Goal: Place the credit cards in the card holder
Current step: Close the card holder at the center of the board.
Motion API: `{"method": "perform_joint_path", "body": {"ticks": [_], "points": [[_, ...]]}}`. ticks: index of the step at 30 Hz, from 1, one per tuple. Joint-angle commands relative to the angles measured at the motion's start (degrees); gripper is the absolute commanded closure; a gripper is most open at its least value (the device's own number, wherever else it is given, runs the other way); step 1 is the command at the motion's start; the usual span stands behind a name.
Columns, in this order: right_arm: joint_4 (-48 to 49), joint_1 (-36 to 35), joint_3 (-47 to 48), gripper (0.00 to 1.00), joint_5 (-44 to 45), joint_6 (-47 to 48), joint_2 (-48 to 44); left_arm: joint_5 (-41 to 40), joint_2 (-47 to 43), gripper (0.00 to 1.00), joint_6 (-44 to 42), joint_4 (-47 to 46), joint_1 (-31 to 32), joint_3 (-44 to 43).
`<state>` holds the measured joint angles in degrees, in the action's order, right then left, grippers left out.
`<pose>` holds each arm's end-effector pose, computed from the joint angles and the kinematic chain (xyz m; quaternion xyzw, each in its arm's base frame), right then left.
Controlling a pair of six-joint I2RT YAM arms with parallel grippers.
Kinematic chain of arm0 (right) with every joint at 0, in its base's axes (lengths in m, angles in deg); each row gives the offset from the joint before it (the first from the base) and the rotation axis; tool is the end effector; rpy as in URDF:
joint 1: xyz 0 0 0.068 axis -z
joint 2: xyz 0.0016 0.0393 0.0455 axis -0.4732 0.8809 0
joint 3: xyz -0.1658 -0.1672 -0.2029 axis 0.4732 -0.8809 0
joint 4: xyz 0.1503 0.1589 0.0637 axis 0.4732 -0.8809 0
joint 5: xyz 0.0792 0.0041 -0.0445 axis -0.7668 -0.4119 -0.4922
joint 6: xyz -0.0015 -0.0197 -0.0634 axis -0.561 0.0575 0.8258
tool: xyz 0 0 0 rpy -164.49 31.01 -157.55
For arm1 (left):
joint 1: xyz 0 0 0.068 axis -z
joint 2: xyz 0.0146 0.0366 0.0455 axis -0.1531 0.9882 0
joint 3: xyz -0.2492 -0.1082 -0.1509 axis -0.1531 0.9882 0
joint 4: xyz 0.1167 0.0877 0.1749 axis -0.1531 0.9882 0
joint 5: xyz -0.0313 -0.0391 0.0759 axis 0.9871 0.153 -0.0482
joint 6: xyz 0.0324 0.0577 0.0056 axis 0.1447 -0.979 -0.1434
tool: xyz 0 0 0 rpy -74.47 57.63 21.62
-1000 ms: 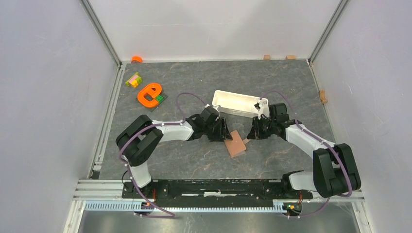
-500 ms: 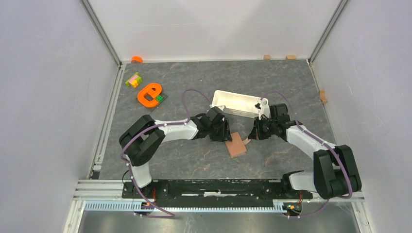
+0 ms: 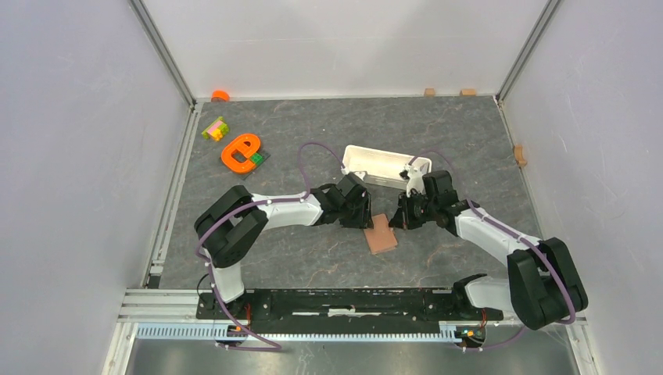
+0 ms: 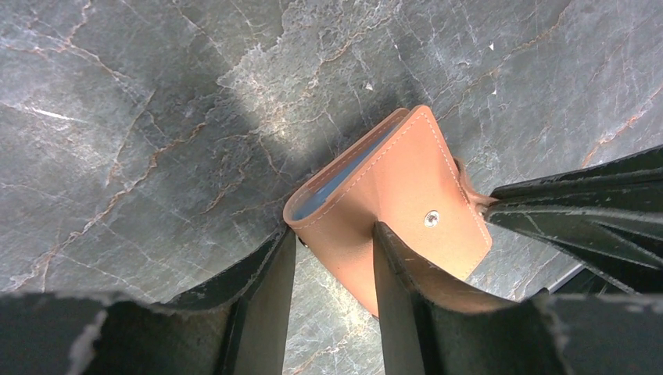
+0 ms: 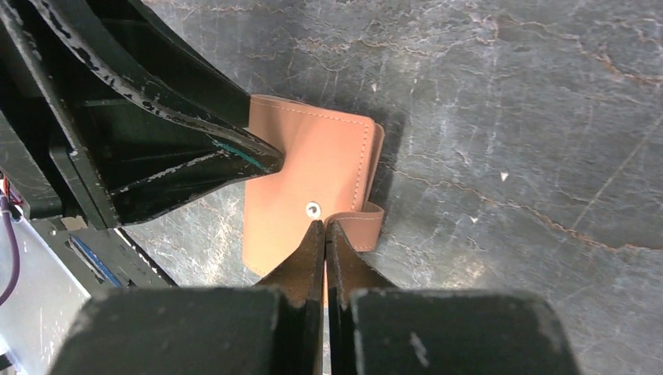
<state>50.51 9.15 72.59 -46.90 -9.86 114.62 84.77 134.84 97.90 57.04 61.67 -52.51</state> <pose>0.1810 0.0892 0.2162 -0.1120 0.9132 0.3149 0.2330 0.2192 -0.2938 0.2021 0.0972 0.9406 -0.2559 0.2008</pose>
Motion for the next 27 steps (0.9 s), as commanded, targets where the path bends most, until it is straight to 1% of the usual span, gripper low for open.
{"method": "perform_joint_path", "body": {"ticks": [1, 10, 14, 27], "points": [[5.0, -2.3, -1.0, 1.0, 1.9, -2.9, -0.3, -1.8, 3.7, 0.53, -1.9, 5.6, 1.0, 1.0], [7.1, -5.8, -1.3, 1.0, 4.9, -4.2, 1.8, -1.4, 3.9, 0.56, -1.3, 4.9, 1.0, 1.2], [6.3, -7.3, -1.0, 1.0, 8.6, -3.7, 2.5, -1.2, 4.1, 0.56, -1.2, 4.7, 1.0, 1.1], [3.7, -10.9, -1.9, 1.0, 13.8, -2.9, 2.6, -0.9, 4.5, 0.59, -0.5, 4.3, 1.0, 1.3]]}}
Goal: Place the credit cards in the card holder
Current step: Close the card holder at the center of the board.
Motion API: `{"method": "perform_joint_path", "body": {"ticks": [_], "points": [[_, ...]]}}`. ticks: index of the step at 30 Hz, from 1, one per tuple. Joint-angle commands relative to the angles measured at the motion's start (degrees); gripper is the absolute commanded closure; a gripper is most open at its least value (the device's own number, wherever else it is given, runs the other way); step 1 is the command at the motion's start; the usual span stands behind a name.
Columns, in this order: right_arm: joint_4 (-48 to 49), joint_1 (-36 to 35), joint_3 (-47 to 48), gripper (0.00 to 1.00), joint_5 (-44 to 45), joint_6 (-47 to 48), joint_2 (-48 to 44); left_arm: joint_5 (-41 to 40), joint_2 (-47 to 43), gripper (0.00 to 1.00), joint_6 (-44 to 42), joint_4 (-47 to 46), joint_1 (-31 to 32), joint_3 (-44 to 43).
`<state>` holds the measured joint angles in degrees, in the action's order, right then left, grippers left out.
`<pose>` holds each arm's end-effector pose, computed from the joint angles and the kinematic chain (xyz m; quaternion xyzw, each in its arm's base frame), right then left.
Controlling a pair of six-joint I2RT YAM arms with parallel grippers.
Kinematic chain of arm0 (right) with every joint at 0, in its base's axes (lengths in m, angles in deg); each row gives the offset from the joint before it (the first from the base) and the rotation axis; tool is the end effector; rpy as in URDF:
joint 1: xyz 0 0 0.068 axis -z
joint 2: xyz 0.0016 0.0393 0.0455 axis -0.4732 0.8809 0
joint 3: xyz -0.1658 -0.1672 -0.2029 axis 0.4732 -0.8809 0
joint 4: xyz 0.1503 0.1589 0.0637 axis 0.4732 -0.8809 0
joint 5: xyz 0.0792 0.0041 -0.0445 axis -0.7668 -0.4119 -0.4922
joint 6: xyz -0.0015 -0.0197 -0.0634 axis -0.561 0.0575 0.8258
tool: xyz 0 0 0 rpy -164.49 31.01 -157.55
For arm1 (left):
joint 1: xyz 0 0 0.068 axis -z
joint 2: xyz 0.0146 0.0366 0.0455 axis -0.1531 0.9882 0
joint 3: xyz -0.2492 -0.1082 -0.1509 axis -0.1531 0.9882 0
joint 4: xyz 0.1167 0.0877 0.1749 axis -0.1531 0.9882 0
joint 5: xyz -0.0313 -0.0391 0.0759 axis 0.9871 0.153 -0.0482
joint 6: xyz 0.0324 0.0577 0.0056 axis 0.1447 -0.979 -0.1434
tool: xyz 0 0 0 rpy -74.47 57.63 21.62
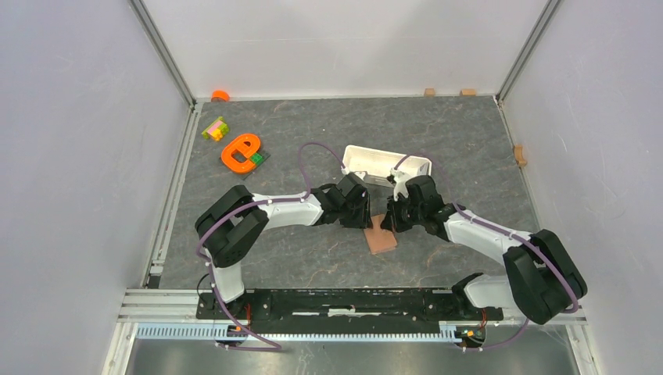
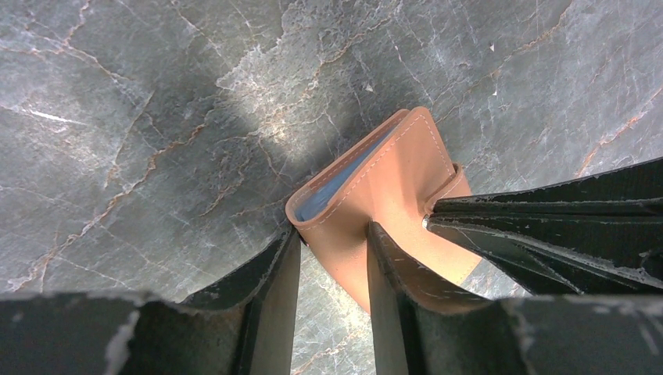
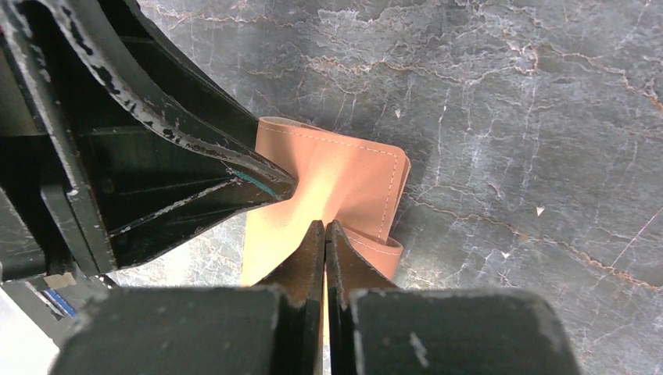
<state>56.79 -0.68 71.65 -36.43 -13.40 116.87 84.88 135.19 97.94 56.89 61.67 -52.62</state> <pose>0.1792 0.1177 0.2100 -0.1376 0.9163 0.2737 0.2578 0.2198 -0.2948 0.2007 0.0972 0.9409 -0.2560 0.1995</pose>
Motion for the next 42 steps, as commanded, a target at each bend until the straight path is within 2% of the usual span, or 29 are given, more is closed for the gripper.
{"method": "perform_joint_path", "body": {"ticks": [1, 10, 25, 35, 42], "points": [[-2.7, -1.3, -1.3, 1.0, 3.7, 0.4, 0.0, -1.1, 4.3, 0.59, -0.4, 4.4, 1.0, 1.5], [-1.7, -4.5, -6.0, 1.0, 10.0, -3.2, -3.8, -0.9, 4.5, 0.6, 0.4, 4.1, 1.0, 1.6], [-0.9, -9.3, -7.2, 1.0, 14.3, -5.8, -2.5, -0.5, 4.4, 0.61, 1.0, 3.1, 1.0, 2.3], [0.3, -10.7, -14.7, 1.0, 20.1, -10.6, -4.9, -0.3, 4.5, 0.61, 1.2, 2.8, 1.0, 2.5], [2.5, -11.5, -19.3, 1.0, 23.4, -12.7, -3.3, -0.3, 4.4, 0.62, 1.3, 2.8, 1.0, 2.7]]}}
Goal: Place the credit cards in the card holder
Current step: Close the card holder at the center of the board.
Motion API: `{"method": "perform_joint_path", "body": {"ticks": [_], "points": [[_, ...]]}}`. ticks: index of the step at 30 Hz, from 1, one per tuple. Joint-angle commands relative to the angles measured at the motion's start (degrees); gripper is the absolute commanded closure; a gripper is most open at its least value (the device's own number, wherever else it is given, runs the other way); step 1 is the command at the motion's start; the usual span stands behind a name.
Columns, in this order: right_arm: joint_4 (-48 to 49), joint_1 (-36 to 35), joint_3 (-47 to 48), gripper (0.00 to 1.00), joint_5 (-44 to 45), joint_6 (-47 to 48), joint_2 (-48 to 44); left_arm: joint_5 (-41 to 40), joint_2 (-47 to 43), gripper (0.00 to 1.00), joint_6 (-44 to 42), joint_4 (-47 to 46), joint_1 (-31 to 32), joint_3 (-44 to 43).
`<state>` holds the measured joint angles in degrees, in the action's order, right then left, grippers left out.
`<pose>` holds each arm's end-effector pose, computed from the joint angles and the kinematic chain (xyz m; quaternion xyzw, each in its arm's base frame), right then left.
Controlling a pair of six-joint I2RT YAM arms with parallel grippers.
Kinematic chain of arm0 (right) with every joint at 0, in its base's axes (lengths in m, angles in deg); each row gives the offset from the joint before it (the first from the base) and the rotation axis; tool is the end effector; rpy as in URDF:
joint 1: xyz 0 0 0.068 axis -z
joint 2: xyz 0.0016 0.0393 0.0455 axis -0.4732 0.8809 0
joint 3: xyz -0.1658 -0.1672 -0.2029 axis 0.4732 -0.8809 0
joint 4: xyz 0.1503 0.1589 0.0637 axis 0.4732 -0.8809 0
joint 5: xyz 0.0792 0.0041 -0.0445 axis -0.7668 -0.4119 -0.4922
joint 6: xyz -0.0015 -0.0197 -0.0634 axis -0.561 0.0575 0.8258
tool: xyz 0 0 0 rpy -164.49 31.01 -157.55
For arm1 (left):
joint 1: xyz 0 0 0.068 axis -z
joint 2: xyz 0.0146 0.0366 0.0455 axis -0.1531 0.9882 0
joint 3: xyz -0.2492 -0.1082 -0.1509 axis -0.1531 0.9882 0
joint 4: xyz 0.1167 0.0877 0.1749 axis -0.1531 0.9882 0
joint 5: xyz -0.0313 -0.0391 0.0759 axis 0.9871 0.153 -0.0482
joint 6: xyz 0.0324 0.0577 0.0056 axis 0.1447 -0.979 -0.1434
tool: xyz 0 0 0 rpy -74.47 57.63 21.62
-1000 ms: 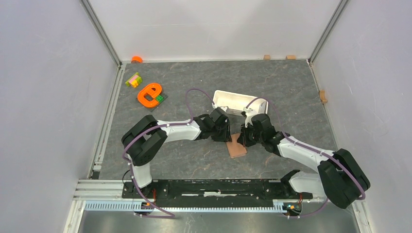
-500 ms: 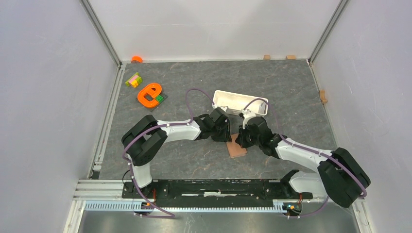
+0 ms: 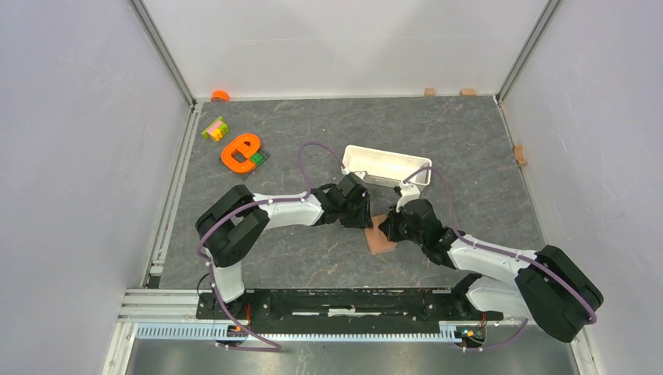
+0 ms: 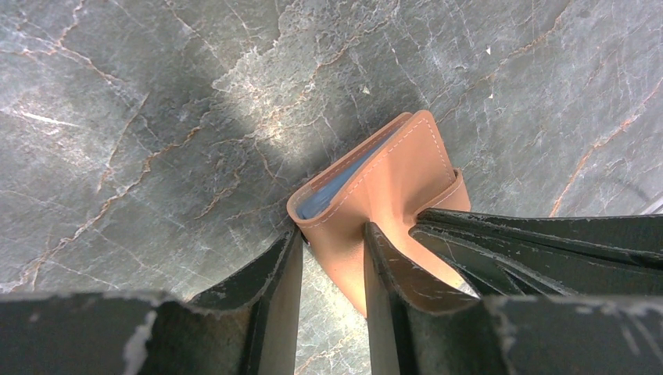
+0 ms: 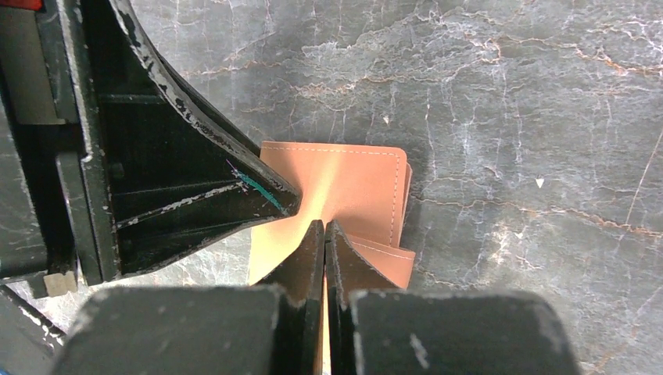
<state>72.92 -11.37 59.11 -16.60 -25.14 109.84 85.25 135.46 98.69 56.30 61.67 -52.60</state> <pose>0.1441 0.1171 0.1953 -0.0656 0.8976 0.2381 0.3652 0.2204 -0.2961 0.1998 0.0921 0.9404 -0.2612 0.1972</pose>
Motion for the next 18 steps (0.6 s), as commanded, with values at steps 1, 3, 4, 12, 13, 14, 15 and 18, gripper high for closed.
{"method": "perform_joint_path", "body": {"ticks": [1, 3, 4, 12, 13, 14, 15, 18], "points": [[-13.2, -1.0, -7.7, 1.0, 4.1, -1.4, 3.9, -0.7, 4.1, 0.62, 0.6, 3.4, 1.0, 2.8], [-12.4, -1.3, -9.2, 1.0, 4.8, -2.3, 4.2, -0.7, 4.1, 0.62, 0.6, 3.3, 1.0, 2.8], [-12.2, -1.5, -9.9, 1.0, 5.3, -2.7, 4.5, -0.7, 4.1, 0.62, 0.6, 3.3, 1.0, 2.8], [-12.1, -2.5, -14.4, 1.0, 7.6, -6.6, 2.7, -0.7, 3.9, 0.62, 0.6, 3.3, 0.9, 2.9], [-11.9, -2.7, -14.8, 1.0, 7.6, -7.4, 2.7, -0.8, 3.9, 0.62, 0.6, 3.3, 0.9, 2.9], [-11.8, -3.0, -15.2, 1.0, 7.7, -7.9, 3.0, -0.7, 3.9, 0.62, 0.6, 3.4, 0.9, 2.9], [-11.8, -3.2, -15.2, 1.0, 7.9, -8.6, 3.3, -0.7, 3.9, 0.62, 0.6, 3.4, 0.9, 2.9], [-12.0, -4.0, -15.2, 1.0, 9.1, -10.5, 3.8, -1.1, 3.6, 0.62, 0.6, 3.6, 0.9, 2.9]]}}
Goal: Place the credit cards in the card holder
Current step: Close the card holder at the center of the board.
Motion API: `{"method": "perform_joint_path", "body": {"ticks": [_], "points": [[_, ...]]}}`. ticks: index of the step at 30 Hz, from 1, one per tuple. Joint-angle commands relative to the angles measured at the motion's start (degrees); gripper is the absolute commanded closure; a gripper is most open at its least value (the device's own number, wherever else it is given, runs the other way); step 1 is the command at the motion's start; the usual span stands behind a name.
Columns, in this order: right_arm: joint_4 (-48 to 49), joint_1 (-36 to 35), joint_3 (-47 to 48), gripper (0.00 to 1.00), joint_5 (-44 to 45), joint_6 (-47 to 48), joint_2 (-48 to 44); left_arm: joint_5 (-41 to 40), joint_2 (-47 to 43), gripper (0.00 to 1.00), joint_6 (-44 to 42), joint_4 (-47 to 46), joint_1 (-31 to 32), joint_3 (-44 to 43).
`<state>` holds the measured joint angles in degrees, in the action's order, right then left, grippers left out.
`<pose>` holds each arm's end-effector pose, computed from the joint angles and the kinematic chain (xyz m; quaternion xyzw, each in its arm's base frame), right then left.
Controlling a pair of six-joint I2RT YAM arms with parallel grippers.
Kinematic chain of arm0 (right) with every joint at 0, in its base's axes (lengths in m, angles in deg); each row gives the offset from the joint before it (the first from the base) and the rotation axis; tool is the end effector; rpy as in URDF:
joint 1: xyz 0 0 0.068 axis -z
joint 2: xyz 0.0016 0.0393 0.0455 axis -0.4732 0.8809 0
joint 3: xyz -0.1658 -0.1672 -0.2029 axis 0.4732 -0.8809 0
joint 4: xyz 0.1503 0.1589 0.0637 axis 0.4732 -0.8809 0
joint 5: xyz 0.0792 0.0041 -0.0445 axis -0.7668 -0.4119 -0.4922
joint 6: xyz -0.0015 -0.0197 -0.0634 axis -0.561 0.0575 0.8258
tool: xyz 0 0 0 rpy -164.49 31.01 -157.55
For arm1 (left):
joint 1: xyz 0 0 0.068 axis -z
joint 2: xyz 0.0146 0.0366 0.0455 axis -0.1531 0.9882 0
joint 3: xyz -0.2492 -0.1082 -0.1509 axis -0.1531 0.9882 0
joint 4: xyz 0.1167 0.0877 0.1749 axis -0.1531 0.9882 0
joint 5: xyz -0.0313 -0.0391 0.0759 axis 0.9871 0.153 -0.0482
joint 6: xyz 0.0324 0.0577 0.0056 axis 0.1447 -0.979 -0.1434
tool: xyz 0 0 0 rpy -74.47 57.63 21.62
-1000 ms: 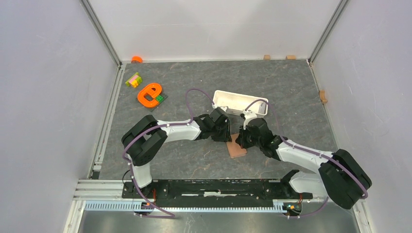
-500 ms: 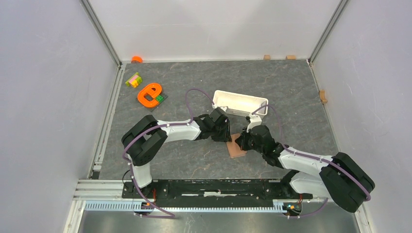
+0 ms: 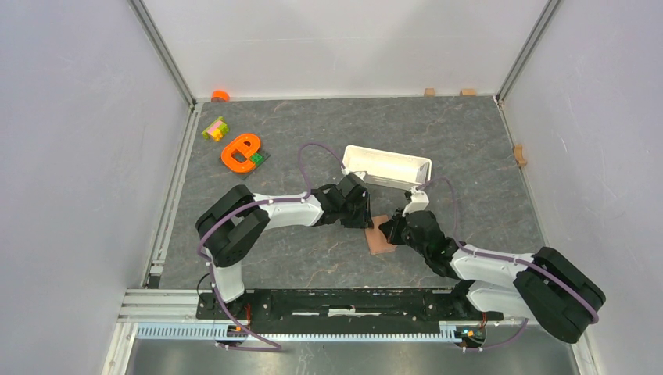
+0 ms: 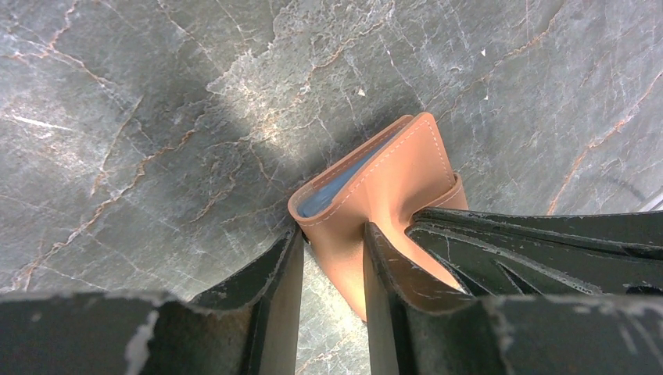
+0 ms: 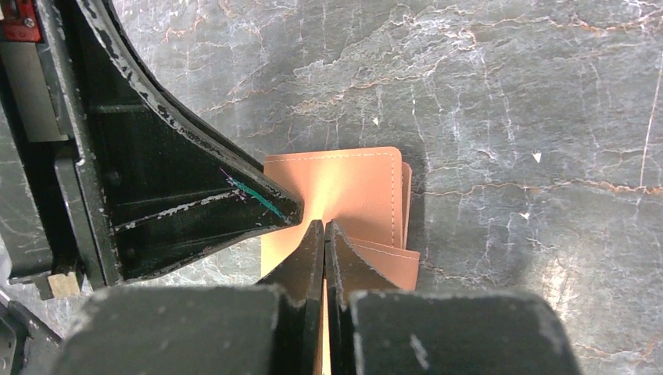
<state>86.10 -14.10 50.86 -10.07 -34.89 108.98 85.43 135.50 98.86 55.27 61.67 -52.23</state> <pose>0.1319 0.1099 0.1820 0.0181 0.8751 0.2679 0.4027 0.2205 -0.2966 0.1992 0.0912 0.9387 -0.2662 0.1992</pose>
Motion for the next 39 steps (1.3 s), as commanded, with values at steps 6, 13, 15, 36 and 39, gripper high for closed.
{"method": "perform_joint_path", "body": {"ticks": [6, 13, 15, 36, 39], "points": [[-20.8, -2.0, -9.5, 1.0, 1.0, -3.5, 6.7, -1.6, 2.7, 0.62, 0.0, 4.8, 0.2, 2.6], [-15.2, -3.1, -12.4, 1.0, -0.4, -6.8, 11.3, -1.9, 0.5, 0.63, -1.3, 5.3, -2.6, 2.8], [-14.2, -3.5, -13.2, 1.0, -0.5, -8.0, 12.0, -1.7, 0.0, 0.63, -1.9, 5.3, -3.7, 2.9], [-37.0, 0.5, 30.0, 0.39, -3.2, 17.8, 6.2, -3.2, -27.2, 0.04, -10.2, 17.1, -24.1, 2.8], [-38.7, 7.2, 32.3, 0.27, -7.3, 22.2, 4.3, -3.5, -33.0, 0.0, -12.2, 21.0, -30.5, 3.2]]}}
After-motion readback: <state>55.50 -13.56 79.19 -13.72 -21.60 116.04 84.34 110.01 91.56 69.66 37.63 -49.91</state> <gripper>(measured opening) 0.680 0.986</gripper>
